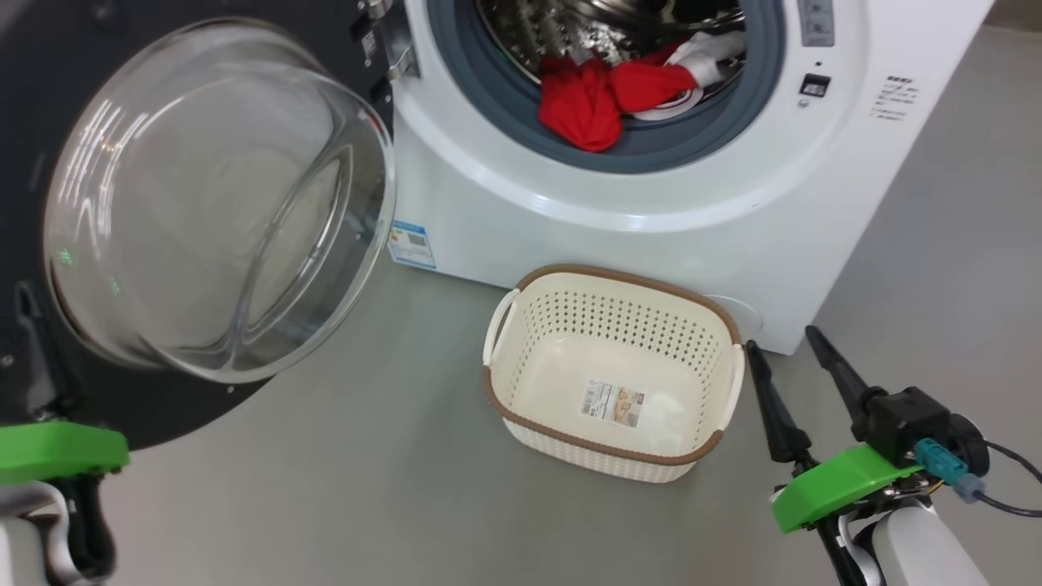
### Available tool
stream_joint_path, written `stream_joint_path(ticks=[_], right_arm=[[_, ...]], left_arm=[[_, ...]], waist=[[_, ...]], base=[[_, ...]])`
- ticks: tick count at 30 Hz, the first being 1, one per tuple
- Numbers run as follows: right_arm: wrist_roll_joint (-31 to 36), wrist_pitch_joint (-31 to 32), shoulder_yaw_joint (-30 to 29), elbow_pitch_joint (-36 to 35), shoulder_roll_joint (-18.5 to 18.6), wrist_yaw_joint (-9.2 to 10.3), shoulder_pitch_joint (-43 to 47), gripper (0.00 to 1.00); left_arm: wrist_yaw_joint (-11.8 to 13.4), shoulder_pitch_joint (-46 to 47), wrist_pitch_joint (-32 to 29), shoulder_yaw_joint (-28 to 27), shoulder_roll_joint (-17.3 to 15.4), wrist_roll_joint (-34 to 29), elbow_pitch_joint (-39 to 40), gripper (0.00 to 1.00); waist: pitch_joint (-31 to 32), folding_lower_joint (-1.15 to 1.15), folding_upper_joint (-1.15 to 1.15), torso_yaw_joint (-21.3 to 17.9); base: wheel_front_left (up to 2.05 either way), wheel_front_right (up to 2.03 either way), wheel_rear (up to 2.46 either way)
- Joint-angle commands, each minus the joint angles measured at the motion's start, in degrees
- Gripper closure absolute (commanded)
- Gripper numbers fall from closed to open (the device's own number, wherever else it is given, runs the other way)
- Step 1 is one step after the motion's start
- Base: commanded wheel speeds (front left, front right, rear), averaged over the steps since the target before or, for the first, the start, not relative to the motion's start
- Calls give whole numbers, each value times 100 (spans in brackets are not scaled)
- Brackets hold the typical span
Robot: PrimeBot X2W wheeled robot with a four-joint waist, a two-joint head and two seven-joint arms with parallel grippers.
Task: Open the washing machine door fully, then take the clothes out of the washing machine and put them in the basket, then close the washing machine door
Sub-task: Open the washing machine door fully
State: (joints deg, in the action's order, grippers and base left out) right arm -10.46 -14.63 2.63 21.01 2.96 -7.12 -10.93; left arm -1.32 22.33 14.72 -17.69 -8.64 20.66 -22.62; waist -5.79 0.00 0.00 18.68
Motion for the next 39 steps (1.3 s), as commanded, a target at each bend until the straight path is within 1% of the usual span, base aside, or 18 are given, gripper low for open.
stream_joint_path(ticks=[1,2,3,4,10,14,17,21,30,33,39], right_arm=[[-49,-37,69,-168,-8,-36,-85,0],[-73,-37,38,-184,-8,-36,-71,0],[-113,-37,-18,-238,-8,-36,-41,0],[-113,-37,-18,-238,-8,-36,-41,0],[-158,-37,-276,-361,-8,-36,96,0],[-103,-37,-496,-409,-8,-36,133,0],[-53,-37,-585,-472,-8,-36,160,0],[-12,-37,-576,-550,-8,-36,207,0],[-39,-37,-312,-830,-8,-36,429,0],[-45,-37,-323,-894,-8,-36,542,0],[13,-37,-334,-1030,-8,-36,716,0]], left_arm=[[-47,-35,28,-147,-145,-74,331,0],[-77,-88,28,-133,-99,-74,465,0],[-163,-178,28,-34,-28,-88,701,0],[-163,-178,28,-34,-28,-88,701,0],[-425,-440,-110,541,131,-90,1346,0],[-513,-745,-148,975,210,-128,1644,0],[-550,-896,-140,1166,240,-45,1662,0],[-578,-1049,-110,1302,267,151,1600,0],[-602,-1534,-22,1455,1,106,1541,0],[-605,-1744,4,1482,-82,43,1602,0],[-608,-2087,23,1416,-73,-4,1712,0]], waist=[[117,0,0,-124],[149,0,0,-168],[211,0,0,-272],[211,0,0,-272],[343,0,0,-626],[371,0,0,-894],[388,0,0,-1107],[426,0,0,-1413],[576,0,0,-2099],[614,0,0,-2281],[678,0,0,-2547]], base=[[0,0,0],[0,0,0],[0,0,0],[0,0,0],[0,0,0],[0,0,0],[0,0,0],[0,0,0],[0,0,0],[0,0,0],[0,0,0]])
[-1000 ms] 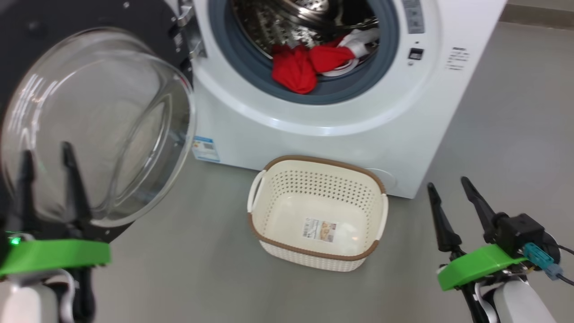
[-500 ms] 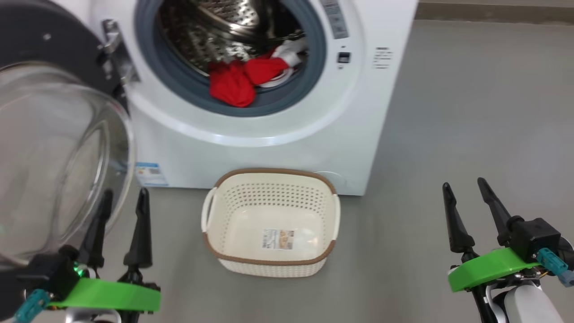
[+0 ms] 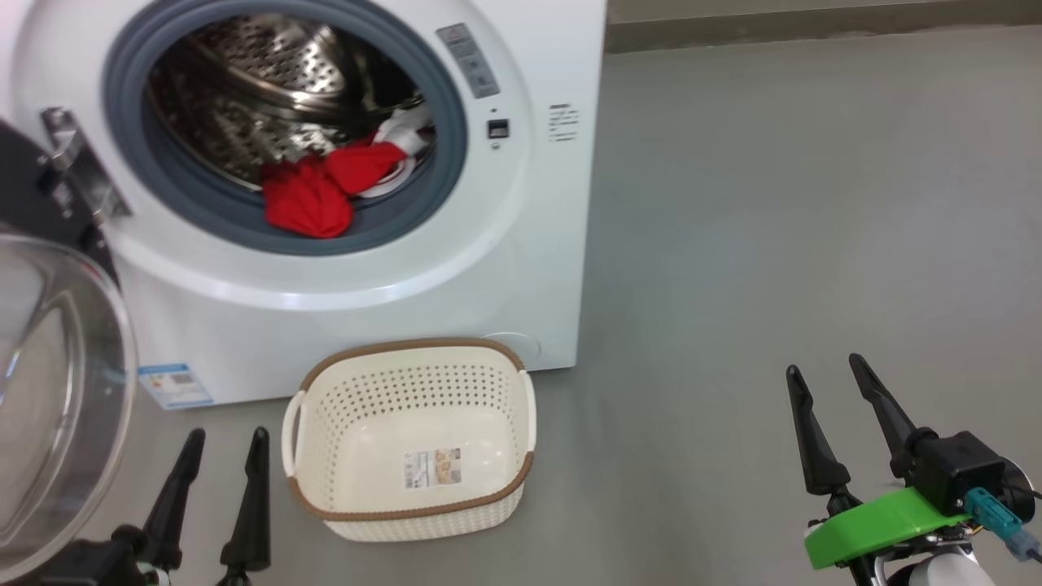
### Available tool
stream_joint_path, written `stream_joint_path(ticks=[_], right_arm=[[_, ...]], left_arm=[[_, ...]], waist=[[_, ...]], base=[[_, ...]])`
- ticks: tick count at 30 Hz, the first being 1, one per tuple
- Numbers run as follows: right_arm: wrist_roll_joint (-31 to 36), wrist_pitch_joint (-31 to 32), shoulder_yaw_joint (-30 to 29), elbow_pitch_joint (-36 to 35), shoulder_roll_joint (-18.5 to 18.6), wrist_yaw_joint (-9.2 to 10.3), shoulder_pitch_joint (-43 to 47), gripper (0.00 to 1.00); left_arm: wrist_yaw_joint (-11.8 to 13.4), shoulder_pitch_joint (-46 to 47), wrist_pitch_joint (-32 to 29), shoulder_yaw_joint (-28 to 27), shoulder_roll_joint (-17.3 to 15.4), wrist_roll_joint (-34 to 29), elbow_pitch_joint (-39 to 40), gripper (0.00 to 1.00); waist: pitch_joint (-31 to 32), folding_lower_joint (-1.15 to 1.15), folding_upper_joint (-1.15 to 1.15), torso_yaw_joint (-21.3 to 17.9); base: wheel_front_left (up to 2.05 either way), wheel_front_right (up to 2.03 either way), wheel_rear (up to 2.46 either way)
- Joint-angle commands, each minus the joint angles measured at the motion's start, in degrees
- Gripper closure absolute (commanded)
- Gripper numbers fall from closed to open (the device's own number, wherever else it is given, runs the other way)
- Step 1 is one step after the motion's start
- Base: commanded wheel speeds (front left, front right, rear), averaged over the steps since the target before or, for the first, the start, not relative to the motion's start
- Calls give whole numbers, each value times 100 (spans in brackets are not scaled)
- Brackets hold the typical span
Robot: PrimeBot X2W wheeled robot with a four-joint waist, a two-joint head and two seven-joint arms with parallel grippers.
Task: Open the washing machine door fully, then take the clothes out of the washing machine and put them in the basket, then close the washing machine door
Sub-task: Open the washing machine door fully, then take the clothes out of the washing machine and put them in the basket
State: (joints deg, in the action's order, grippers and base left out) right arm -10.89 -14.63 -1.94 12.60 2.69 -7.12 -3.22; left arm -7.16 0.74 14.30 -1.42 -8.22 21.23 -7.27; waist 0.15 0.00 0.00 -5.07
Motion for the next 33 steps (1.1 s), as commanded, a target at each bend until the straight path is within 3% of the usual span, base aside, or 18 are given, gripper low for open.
stream_joint_path(ticks=[1,13,25,33], right_arm=[[67,-37,123,-212,19,-36,-23,0],[144,-37,52,-358,19,-36,229,0],[163,-37,99,-322,19,-36,282,0],[162,-37,136,-284,19,-36,244,0]], left_arm=[[-25,27,66,-219,-105,-70,184,0],[27,-324,69,-353,-9,-99,104,0],[172,-353,53,-426,-14,-59,174,0],[240,-316,23,-400,-27,-48,262,0]], waist=[[101,0,0,-202],[252,0,0,-380],[243,0,0,-281],[181,0,0,-211]], base=[[0,0,0],[0,0,0],[5,-5,0],[94,-94,0]])
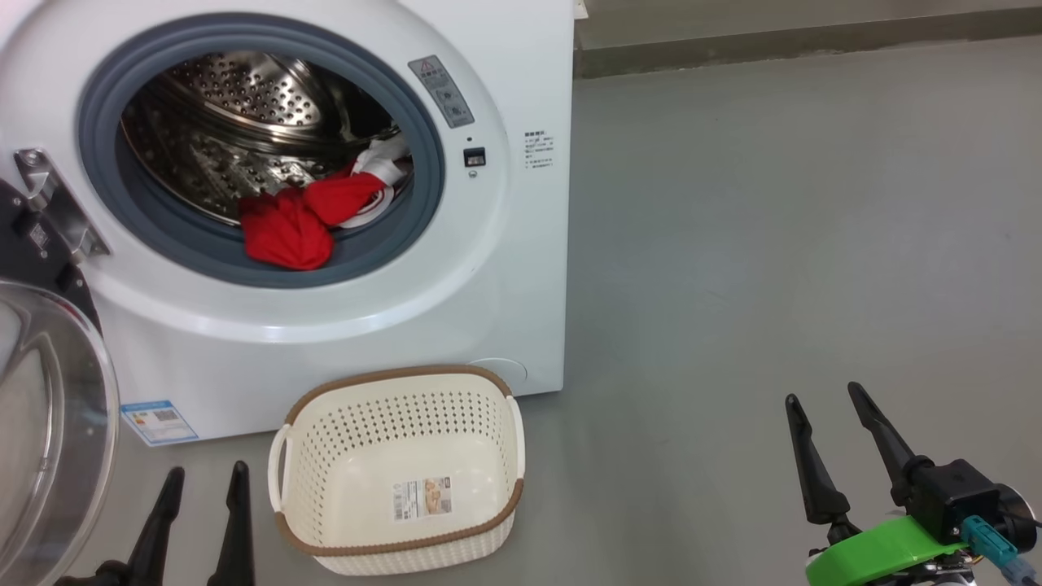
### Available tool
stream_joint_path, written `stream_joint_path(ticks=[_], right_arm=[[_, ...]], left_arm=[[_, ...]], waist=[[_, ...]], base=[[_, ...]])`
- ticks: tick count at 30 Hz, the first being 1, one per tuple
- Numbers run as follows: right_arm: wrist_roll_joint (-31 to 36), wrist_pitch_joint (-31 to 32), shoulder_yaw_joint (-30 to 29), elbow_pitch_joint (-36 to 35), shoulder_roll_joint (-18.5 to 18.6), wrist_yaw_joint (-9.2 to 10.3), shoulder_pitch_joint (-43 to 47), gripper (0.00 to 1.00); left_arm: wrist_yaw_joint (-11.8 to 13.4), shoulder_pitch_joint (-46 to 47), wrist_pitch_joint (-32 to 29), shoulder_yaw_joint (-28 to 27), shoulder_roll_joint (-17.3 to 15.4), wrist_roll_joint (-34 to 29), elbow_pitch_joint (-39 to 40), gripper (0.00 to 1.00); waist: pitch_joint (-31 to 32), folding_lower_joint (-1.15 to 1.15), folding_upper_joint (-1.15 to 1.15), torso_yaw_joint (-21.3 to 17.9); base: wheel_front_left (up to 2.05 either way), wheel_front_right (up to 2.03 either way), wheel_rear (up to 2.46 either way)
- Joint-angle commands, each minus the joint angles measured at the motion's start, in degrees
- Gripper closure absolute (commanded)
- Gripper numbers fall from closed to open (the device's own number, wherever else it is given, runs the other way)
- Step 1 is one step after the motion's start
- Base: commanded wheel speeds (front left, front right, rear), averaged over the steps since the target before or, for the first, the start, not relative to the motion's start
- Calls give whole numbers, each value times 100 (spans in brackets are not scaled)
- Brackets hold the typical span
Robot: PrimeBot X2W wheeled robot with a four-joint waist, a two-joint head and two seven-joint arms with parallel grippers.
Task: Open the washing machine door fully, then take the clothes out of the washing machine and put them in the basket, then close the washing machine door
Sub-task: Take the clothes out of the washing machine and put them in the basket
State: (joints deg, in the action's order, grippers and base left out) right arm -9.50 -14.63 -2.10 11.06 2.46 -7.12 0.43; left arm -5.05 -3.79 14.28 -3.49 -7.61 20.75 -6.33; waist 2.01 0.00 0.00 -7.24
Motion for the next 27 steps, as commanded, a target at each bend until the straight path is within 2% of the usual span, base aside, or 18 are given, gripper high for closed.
stream_joint_path(ticks=[1,14,27], right_arm=[[19,-37,160,-124,42,-36,-125,0],[14,-37,226,-73,42,-36,-157,0],[0,-37,269,-72,42,-36,-167,0]], left_arm=[[32,150,24,-187,-92,1,176,0],[-55,218,49,-108,-120,169,319,0],[-15,358,64,-170,-129,139,183,0]], waist=[[-11,0,0,13],[-88,0,0,72],[-174,0,0,111]], base=[[155,-155,0],[158,-158,0],[20,-20,0]])
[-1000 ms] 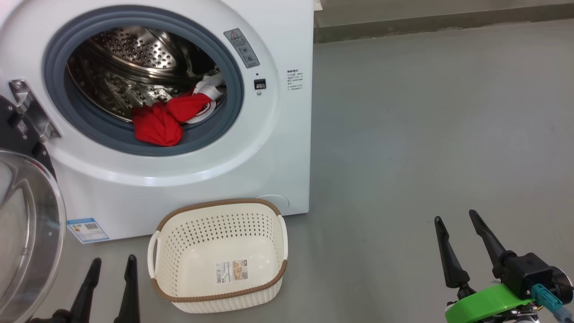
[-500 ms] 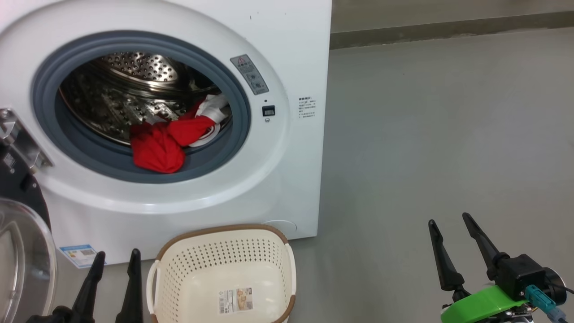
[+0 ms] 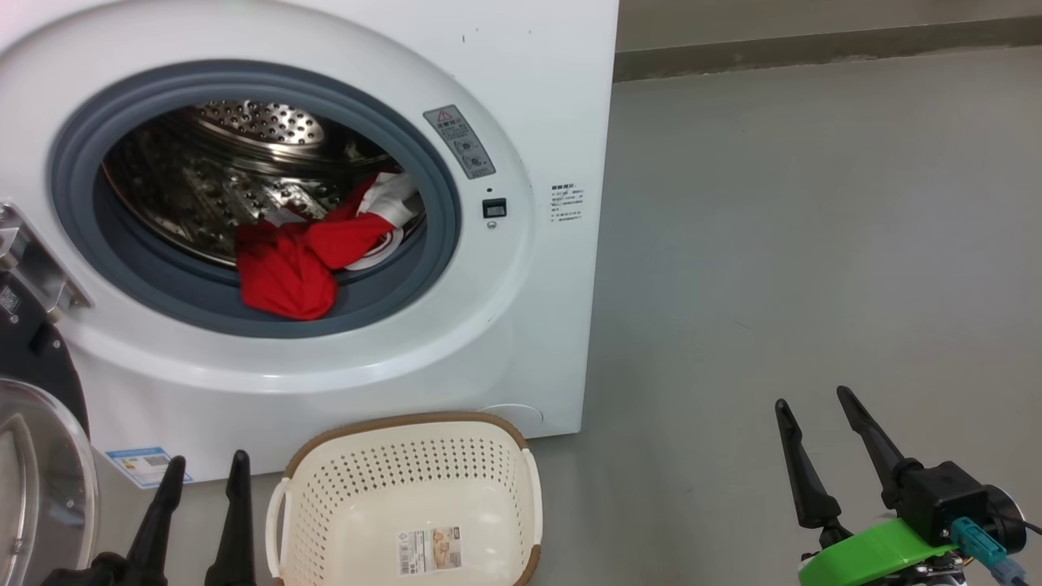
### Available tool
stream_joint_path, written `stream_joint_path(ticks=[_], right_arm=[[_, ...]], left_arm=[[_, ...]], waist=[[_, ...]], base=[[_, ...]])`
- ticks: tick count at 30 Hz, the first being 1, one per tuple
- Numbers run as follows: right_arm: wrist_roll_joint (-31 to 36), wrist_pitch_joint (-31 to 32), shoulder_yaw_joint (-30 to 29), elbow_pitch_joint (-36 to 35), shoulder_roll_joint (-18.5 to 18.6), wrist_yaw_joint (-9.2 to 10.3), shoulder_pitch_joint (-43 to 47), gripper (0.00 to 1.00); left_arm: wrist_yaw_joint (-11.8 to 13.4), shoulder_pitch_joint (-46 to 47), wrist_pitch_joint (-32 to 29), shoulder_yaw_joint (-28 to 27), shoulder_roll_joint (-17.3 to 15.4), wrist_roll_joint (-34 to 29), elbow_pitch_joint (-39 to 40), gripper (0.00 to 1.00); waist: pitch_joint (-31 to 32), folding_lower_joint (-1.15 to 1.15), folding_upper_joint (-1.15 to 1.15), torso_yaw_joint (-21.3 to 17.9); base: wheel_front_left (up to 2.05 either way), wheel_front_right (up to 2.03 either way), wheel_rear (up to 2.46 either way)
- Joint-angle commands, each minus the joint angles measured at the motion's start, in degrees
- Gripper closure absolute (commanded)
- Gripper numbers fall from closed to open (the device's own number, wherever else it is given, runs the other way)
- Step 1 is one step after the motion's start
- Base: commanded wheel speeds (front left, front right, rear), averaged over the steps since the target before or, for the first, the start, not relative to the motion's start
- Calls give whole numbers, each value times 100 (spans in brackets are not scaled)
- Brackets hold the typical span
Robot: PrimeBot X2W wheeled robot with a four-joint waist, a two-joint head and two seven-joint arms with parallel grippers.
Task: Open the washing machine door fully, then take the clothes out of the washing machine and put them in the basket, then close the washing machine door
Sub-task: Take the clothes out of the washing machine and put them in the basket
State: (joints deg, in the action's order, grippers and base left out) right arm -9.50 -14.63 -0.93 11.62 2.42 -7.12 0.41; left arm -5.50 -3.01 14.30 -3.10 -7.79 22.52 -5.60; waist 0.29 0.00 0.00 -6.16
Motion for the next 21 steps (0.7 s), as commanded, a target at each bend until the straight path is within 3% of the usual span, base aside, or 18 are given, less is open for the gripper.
stream_joint_path(ticks=[1,12,21], right_arm=[[4,-37,151,-127,45,-36,-169,0],[13,-37,173,-148,45,-36,-200,0],[128,-37,191,-245,45,-36,-450,0]], left_arm=[[28,290,63,-212,-112,-39,98,0],[-2,541,68,-231,-79,-87,-116,0],[51,1340,69,-111,42,-434,-298,0]], waist=[[-6,0,0,11],[-121,0,0,164],[-626,0,0,376]], base=[[0,0,0],[0,0,0],[0,0,0]])
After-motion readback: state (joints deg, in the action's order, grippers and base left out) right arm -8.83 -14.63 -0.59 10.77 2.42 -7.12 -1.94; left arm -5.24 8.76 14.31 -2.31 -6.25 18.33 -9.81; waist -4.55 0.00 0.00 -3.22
